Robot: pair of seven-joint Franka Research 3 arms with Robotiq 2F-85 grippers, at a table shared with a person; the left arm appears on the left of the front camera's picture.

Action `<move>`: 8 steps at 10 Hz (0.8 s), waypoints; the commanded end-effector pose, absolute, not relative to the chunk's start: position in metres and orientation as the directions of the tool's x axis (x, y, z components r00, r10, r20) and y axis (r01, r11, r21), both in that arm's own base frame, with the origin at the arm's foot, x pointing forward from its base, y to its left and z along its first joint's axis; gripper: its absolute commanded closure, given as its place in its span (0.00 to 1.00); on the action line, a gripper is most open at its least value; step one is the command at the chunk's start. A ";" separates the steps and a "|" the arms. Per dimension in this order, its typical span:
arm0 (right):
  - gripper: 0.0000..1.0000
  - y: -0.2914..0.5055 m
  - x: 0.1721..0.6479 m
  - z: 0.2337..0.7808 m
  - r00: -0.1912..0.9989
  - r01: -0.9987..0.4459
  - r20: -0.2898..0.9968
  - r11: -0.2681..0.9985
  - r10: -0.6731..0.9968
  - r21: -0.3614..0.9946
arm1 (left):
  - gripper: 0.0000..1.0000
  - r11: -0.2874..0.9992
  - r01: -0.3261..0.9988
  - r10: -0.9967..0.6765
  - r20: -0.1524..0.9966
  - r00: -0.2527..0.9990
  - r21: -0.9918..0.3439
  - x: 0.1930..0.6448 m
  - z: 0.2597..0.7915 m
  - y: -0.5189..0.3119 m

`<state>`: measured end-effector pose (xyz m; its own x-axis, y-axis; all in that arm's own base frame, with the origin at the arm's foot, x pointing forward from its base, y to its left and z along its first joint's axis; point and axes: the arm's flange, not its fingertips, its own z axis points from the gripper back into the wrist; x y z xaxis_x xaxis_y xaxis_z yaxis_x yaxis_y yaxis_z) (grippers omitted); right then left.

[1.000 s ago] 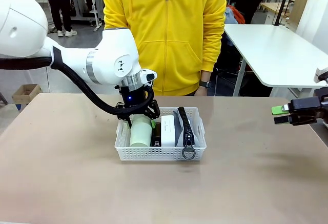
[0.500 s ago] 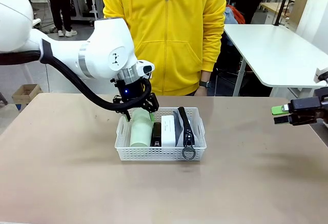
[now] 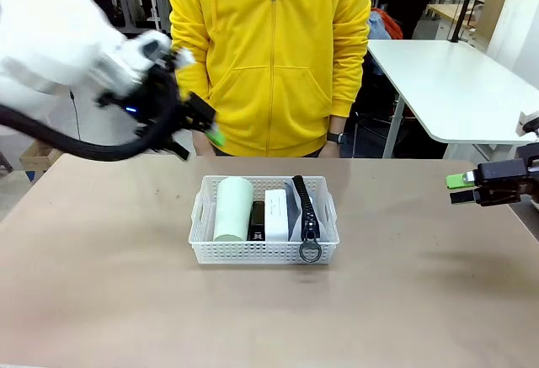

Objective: Efficiently arrange items inside the basket to fit them all.
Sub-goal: Pick up the Reusable plastic cup and place it inside the Organizing basket.

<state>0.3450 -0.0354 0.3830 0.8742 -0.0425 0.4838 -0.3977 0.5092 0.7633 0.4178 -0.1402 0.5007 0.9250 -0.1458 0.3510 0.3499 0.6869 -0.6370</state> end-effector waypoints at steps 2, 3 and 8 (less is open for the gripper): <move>0.00 -0.035 0.345 0.386 0.881 -0.384 0.471 0.510 -0.048 0.770 | 0.00 0.432 0.344 0.003 0.382 0.924 -0.834 0.367 0.484 -0.006; 0.00 -0.035 0.345 0.386 0.881 -0.384 0.471 0.510 -0.048 0.770 | 0.00 0.354 0.325 0.065 0.370 0.927 -0.877 0.358 0.475 0.034; 0.00 -0.035 0.345 0.386 0.881 -0.384 0.471 0.510 -0.048 0.770 | 0.00 0.168 0.283 -0.065 0.275 0.959 -0.944 0.369 0.392 0.134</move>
